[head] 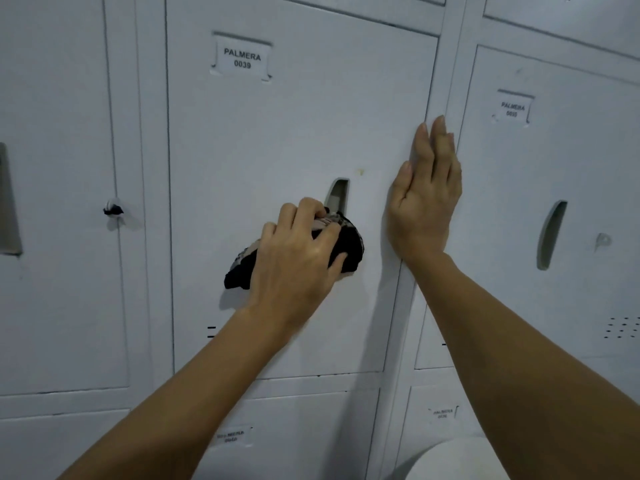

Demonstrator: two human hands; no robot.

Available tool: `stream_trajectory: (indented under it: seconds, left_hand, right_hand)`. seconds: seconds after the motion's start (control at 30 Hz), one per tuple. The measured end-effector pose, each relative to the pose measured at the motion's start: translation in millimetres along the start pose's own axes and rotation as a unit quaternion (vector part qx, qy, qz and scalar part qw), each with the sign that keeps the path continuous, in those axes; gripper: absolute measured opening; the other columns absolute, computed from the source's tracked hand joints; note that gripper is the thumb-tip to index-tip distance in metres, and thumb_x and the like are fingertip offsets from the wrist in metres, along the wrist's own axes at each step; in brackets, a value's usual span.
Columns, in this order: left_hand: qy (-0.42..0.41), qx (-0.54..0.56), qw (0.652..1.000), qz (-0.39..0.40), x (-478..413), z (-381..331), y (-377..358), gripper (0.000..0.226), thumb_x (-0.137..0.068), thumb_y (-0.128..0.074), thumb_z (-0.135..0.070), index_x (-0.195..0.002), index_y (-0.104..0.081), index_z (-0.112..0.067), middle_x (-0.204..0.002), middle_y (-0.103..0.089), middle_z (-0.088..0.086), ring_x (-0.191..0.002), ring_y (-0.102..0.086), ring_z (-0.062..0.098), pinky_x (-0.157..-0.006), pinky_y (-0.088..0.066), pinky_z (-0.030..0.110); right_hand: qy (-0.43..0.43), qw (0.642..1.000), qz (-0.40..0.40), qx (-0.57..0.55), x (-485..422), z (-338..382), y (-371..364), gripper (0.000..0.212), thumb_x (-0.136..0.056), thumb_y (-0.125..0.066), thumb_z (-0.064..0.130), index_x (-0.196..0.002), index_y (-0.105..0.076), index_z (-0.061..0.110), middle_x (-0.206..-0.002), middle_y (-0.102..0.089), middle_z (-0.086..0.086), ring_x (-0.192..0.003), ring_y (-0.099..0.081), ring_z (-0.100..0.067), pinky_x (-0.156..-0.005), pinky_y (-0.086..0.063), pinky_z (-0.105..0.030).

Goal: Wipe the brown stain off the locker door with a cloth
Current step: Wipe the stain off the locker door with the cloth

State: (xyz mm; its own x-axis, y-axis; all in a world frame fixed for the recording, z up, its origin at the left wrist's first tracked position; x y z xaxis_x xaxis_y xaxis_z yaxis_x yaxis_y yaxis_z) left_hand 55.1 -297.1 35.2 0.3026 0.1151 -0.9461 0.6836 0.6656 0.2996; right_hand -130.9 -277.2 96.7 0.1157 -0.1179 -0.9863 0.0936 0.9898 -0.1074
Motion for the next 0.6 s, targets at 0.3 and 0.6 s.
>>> stream_trajectory:
  seconds: [0.3,0.6]
  left_hand:
    - [-0.066,-0.032,0.997,0.018,3.3,4.3,-4.8,0.030,-0.077,-0.081,-0.039,-0.091,-0.074,-0.014,-0.109,-0.065,0.005,-0.089,-0.057,0.028,-0.060,-0.043,0.036]
    - [-0.103,-0.043,0.994,-0.019,-11.8,12.2,20.0,0.013,-0.078,-0.081,-0.015,-0.087,-0.075,-0.009,-0.107,-0.069,0.008,-0.088,-0.061,0.032,-0.059,-0.047,0.040]
  right_hand:
    - [-0.017,1.000,0.023,-0.002,1.9,-0.3,0.2,0.051,-0.107,-0.032,0.024,-0.157,-0.033,0.015,-0.166,-0.026,-0.005,-0.154,-0.022,-0.023,-0.126,-0.017,-0.036]
    - [-0.023,0.999,0.030,-0.007,2.9,-2.3,-0.6,0.051,-0.107,-0.035,0.022,-0.158,-0.031,0.017,-0.167,-0.025,-0.004,-0.155,-0.020,-0.021,-0.125,-0.022,-0.043]
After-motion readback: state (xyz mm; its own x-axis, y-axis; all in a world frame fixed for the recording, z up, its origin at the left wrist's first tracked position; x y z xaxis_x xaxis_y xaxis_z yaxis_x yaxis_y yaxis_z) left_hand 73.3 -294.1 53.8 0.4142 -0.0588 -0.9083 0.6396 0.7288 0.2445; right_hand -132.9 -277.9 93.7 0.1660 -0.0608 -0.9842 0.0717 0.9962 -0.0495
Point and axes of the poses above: each hand's wrist, its own x-axis away from the middle knuckle, its own y-axis out of the back of the hand, z = x × y, the point moved 5 cm from there along -x, towards the middle knuckle
